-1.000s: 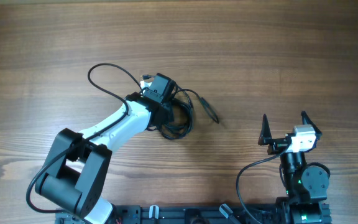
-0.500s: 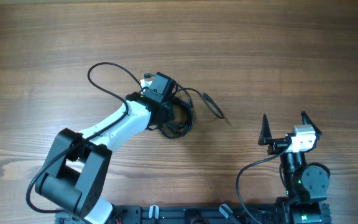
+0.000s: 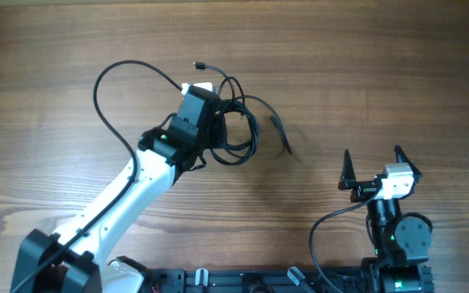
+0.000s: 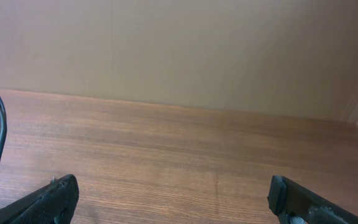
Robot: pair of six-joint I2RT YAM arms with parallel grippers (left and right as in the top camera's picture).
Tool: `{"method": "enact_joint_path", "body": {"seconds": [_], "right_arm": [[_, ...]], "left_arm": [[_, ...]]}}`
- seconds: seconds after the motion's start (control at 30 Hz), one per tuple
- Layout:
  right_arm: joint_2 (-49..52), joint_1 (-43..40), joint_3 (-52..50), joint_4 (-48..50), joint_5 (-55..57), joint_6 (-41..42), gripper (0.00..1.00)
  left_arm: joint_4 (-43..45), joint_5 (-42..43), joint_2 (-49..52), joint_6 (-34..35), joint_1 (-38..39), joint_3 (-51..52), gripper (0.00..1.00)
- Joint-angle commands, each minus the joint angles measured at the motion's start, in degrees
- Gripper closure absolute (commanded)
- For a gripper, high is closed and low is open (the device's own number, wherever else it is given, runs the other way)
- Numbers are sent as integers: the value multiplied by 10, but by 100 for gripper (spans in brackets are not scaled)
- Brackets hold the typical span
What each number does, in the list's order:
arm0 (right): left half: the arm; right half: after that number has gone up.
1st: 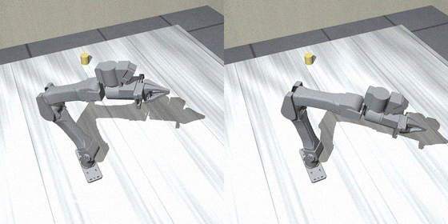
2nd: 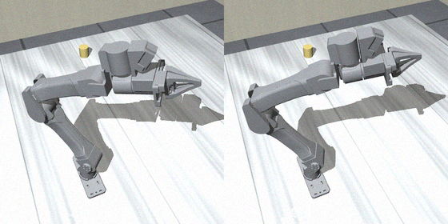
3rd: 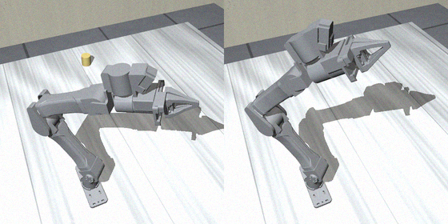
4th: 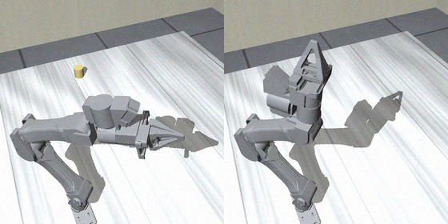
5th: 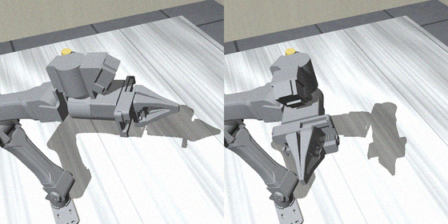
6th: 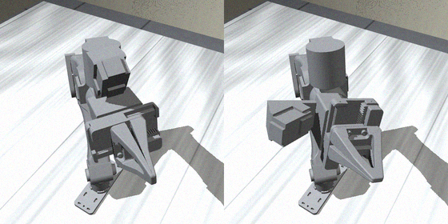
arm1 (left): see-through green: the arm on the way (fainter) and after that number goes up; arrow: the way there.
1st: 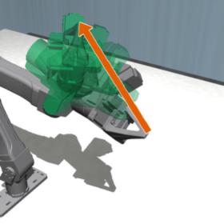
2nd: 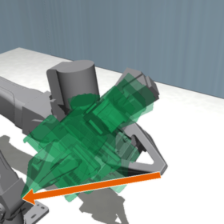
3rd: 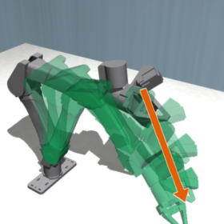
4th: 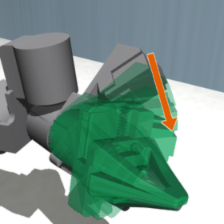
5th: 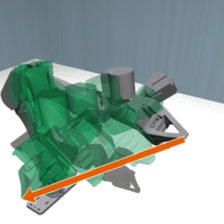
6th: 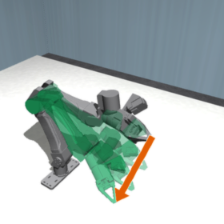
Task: Untangle cables
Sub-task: 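Lift the grasped cable bundle upward with the left gripper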
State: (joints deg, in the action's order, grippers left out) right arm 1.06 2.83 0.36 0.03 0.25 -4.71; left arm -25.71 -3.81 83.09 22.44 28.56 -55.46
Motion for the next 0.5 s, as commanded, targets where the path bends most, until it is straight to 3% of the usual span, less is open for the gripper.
{"method": "enact_joint_path", "body": {"seconds": [0.0, 0.23, 0.47], "right_arm": [[-3, -3, 0, 4, 8, 6, 0], [-3, -3, 0, 4, 8, 6, 0], [-3, -3, 0, 4, 8, 6, 0]], "left_arm": [[7, -8, -32, -96, 2, -7, 96], [7, -8, -37, -206, 2, -7, 96], [7, -8, -61, -251, 2, -7, 96]]}}
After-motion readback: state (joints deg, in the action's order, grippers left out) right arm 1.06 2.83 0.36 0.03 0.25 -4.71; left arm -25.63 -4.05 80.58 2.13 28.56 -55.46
